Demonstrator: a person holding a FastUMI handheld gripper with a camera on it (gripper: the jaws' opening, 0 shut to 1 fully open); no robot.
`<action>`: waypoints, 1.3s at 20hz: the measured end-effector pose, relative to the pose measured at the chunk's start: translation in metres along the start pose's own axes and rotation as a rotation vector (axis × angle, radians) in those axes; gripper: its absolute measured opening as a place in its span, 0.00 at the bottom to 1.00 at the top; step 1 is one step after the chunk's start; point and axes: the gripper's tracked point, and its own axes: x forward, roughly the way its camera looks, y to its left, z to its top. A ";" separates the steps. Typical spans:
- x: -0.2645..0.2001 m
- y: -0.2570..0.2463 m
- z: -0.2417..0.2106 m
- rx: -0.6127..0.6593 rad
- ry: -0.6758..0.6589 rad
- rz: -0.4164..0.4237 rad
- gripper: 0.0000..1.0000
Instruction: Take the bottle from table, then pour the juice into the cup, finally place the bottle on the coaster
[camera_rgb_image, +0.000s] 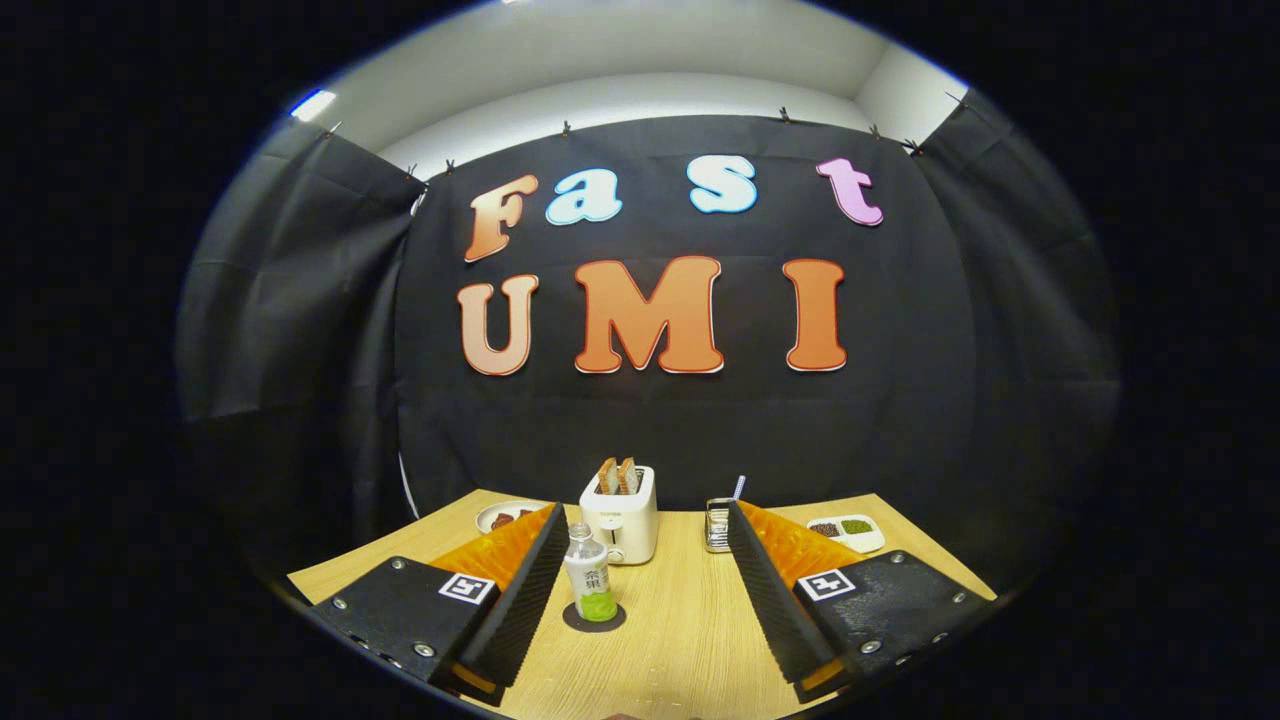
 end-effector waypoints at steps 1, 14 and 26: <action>-0.010 0.002 0.005 -0.017 -0.001 0.004 0.94; -0.121 0.003 0.034 -0.032 -0.124 -0.010 0.94; -0.161 -0.022 0.042 -0.033 -0.165 -0.038 0.94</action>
